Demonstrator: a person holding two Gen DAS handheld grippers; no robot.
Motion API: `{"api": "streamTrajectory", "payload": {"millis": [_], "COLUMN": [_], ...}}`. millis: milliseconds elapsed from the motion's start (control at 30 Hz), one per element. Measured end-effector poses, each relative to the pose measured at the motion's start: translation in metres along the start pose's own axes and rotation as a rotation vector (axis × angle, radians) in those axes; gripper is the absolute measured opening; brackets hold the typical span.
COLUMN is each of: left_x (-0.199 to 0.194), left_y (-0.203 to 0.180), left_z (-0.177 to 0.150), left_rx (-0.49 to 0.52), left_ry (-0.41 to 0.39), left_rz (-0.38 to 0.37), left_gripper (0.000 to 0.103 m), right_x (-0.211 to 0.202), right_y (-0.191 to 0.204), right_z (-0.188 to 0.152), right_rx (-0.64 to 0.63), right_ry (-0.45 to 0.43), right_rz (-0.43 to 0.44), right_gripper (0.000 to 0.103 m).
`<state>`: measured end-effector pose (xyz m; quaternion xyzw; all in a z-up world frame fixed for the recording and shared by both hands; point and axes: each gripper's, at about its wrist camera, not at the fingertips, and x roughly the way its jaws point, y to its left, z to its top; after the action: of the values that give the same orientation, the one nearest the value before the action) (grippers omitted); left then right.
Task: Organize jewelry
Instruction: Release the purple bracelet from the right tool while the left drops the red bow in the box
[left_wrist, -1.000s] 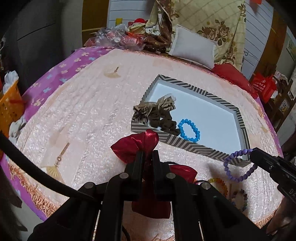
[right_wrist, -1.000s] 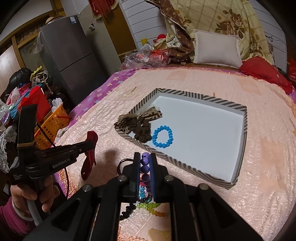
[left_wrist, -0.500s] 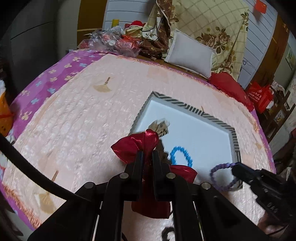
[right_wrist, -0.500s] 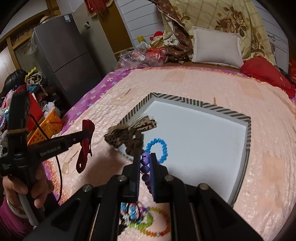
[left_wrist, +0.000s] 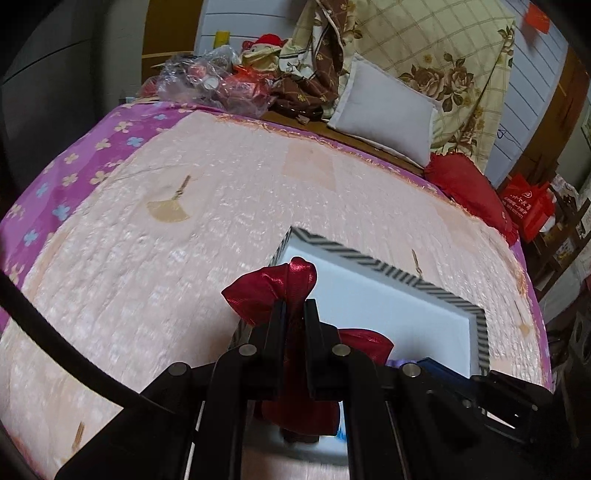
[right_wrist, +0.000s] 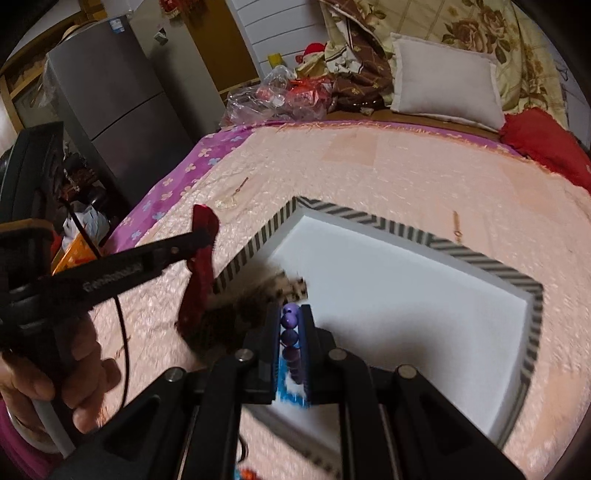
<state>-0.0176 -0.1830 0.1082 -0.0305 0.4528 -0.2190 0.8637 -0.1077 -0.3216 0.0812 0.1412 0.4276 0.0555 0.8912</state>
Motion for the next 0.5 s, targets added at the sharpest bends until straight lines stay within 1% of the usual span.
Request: {"api": "streamTrajectory", "payload": {"millis": [100,133,233,367,500], "left_x": [0.024,0.030,0.052,0.065,0.072], "left_y": [-0.002,-0.002,-0.003,-0.004,-0.005], "left_z": [0.009,0.010,0.013,0.014,0.014], "left_rx": [0.005,0.004,-0.002,0.007,0.013], "left_ry": [0.018,0.027,0.059,0.069,0.074], "left_rz": [0.010,0.008,0.011,0.013,0.032], "left_gripper": [0.005,0.005,0.005,0.005,0.005], "right_x": [0.022,0.034,0.055,0.064,0.069], "right_y": [-0.013,-0.020,-0.039,-0.059,-0.067], "right_z": [0.009,0.012,0.012,0.008,0.008], "right_rx": [0.034,0.051,0.092,0.148,0.174], "right_ry": [0.026,0.050,0.090,0.098,0.098], "right_rz": [-0.002,-0.006,-0.029,-0.026,-0.039], "right_gripper": [0.009,0.009,0.009,0.009,0.009]}}
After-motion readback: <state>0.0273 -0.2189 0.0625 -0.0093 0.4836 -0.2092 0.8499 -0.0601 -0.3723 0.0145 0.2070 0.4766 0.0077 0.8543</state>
